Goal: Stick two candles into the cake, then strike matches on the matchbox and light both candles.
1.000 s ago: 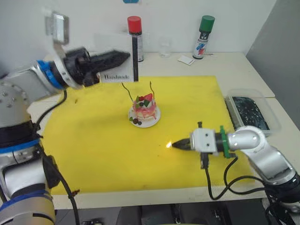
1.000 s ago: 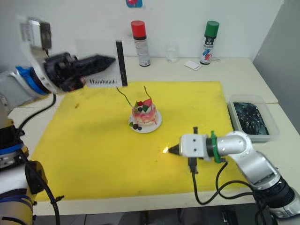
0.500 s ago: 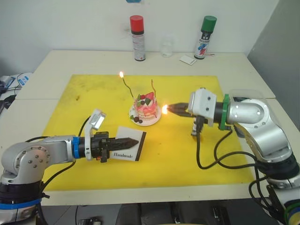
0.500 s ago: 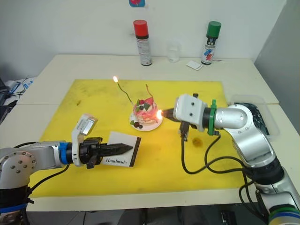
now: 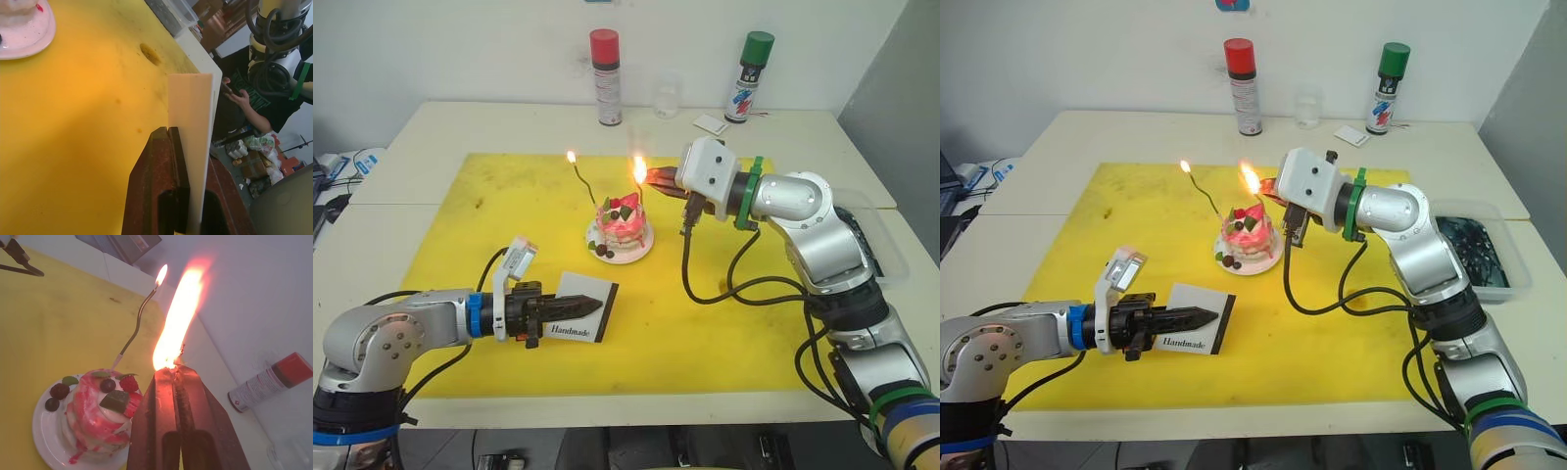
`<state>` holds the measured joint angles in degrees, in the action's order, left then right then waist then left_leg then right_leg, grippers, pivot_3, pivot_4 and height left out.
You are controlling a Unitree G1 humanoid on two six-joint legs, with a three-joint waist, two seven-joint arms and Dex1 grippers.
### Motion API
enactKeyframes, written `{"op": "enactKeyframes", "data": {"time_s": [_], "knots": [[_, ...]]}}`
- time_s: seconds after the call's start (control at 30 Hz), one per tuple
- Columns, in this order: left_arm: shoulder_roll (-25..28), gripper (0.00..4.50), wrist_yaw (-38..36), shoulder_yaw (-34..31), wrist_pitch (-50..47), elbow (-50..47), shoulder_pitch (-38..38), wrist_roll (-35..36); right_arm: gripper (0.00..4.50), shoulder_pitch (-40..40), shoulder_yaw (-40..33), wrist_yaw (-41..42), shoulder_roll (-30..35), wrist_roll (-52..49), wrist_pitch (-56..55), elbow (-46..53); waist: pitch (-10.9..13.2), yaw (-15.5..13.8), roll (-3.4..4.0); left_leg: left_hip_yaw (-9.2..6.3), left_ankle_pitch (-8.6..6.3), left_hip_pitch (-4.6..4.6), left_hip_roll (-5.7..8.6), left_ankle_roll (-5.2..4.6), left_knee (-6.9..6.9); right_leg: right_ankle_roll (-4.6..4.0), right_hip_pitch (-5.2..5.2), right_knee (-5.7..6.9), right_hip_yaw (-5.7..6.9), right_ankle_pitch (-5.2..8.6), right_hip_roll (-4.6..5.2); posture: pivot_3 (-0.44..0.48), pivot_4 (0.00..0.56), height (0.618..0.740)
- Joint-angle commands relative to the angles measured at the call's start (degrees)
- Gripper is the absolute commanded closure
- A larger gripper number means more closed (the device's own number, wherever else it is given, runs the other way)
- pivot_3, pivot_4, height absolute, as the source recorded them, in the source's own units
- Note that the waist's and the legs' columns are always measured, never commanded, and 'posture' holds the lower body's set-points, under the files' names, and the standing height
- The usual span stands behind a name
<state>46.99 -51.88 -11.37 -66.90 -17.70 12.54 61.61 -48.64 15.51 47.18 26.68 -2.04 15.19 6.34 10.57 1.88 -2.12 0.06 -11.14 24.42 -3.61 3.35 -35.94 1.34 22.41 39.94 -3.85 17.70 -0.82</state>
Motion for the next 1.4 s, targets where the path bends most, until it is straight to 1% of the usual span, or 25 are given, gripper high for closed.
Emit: {"op": "enactKeyframes", "data": {"time_s": [0.03,0.43,0.77,1.4], "knots": [[-0.33,4.50,-0.08,-0.13,0.75,-1.85,0.02,0.77,4.47,-1.93,-1.57,-0.49,-0.08,0.38,-1.70,0.28,0.00,0.00,0.00,0.00,0.00,0.00,0.00,0.00,0.00,0.00,0.00,0.00,0.00,0.00,0.00,0.000,0.150,0.740],[-1.18,4.50,0.21,0.21,0.62,-1.65,0.77,0.55,4.47,-2.50,-1.86,-1.53,-0.69,1.58,-2.27,-0.81,0.00,0.00,0.00,-0.01,0.00,0.00,0.00,0.00,-0.02,0.00,-0.01,0.02,0.01,0.00,0.00,0.000,0.150,0.740],[-1.56,4.50,0.81,0.52,0.58,-1.83,0.96,0.92,4.47,-1.69,-1.82,-0.13,1.34,1.43,-1.61,1.02,0.00,0.00,0.00,-0.01,0.00,0.00,0.01,0.00,-0.02,0.00,-0.01,0.02,0.01,0.00,0.00,0.000,0.150,0.740],[-1.93,4.50,0.98,0.88,0.52,-1.55,1.61,0.88,4.47,-1.66,-0.63,0.56,0.46,3.23,-3.83,0.17,0.00,0.00,0.00,-0.03,0.00,0.00,0.00,0.00,-0.02,0.00,-0.01,0.02,0.02,0.00,0.00,0.000,0.150,0.740]]}}
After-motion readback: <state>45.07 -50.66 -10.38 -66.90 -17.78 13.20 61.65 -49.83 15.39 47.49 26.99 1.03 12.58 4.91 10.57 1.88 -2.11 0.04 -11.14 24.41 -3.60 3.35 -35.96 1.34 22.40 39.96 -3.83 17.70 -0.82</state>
